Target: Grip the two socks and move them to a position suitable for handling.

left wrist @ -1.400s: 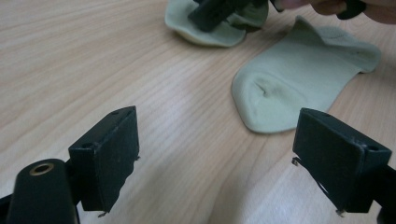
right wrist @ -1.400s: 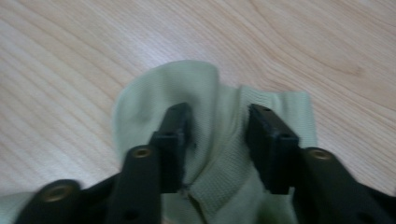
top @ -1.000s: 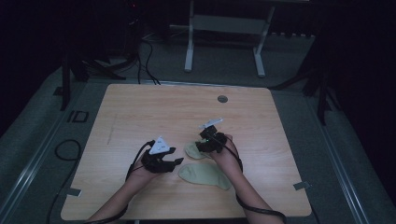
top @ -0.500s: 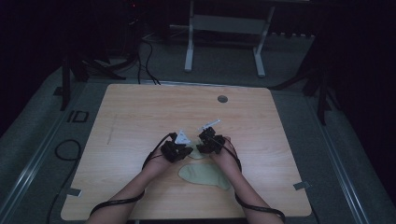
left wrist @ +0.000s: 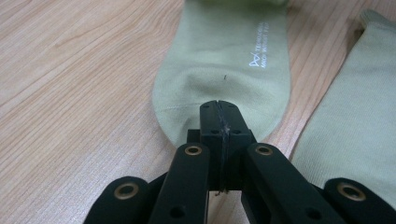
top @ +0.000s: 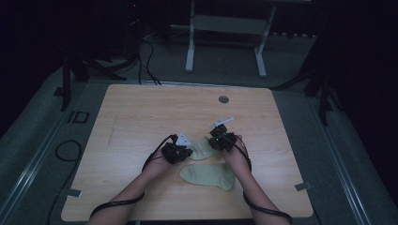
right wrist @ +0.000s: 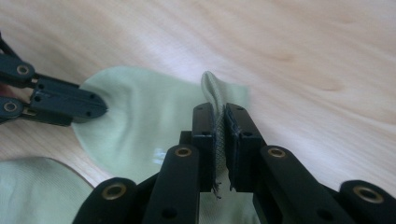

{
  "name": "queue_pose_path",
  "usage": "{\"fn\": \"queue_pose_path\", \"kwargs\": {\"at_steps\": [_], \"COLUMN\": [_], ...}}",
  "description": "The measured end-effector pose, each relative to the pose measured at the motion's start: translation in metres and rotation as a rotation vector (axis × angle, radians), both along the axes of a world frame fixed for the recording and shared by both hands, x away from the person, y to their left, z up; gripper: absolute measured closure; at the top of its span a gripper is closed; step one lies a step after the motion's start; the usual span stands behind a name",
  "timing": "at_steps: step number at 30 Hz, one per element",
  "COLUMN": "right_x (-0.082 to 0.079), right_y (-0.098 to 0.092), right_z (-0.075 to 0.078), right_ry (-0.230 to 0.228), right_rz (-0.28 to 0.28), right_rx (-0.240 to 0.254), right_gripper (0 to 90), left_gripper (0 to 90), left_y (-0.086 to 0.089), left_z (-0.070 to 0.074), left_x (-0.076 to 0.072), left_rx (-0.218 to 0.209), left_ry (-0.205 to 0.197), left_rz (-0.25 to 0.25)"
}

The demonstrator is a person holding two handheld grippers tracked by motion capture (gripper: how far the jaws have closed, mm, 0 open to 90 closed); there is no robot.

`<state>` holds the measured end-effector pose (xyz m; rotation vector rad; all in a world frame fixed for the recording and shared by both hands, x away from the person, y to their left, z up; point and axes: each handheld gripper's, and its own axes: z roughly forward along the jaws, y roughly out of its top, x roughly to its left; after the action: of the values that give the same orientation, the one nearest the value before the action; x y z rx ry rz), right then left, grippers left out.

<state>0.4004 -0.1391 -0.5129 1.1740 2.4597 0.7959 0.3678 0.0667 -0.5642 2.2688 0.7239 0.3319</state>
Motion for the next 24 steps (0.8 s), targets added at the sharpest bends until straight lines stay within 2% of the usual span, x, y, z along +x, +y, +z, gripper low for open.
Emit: {"fn": "queue_pose_path", "kwargs": {"at_steps": [5,10,12,15,17,20,22,24], "right_x": [0.003,0.009,0.011,0.012,0.01,0.005,0.002,0.001], "right_y": [-0.028,-0.051,-0.057,-0.064,-0.065,-0.06,-0.055,-0.052], "right_z": [0.011,0.005,0.001,0.0,0.001,-0.001,-0.006,-0.013], "right_ry": [-0.001,0.037,0.054,0.058,0.05,0.037,0.045,0.06], "right_rz": [-0.056,-0.096,-0.115,-0.136,-0.128,-0.096,-0.075,-0.055], "right_rx": [0.028,0.035,0.02,0.034,0.043,0.043,0.035,0.02], "right_gripper": [82.5,81.2,72.7,72.0,74.5,84.6,89.2,89.4], "left_gripper": [89.3,89.3,89.2,89.2,89.2,89.2,89.2,89.2], "left_y": [-0.001,-0.001,0.0,0.0,0.001,0.001,0.002,0.002], "left_z": [0.001,0.002,0.002,0.002,0.002,0.002,0.002,0.002], "left_x": [0.0,0.002,0.004,0.006,0.007,0.007,0.008,0.008], "left_rx": [0.011,0.023,0.022,0.021,0.025,0.024,0.023,0.026], "left_ry": [-0.004,-0.005,-0.004,-0.001,0.001,0.001,0.002,0.001], "left_rz": [-0.007,-0.01,-0.008,-0.007,-0.01,-0.012,-0.014,-0.015]}}
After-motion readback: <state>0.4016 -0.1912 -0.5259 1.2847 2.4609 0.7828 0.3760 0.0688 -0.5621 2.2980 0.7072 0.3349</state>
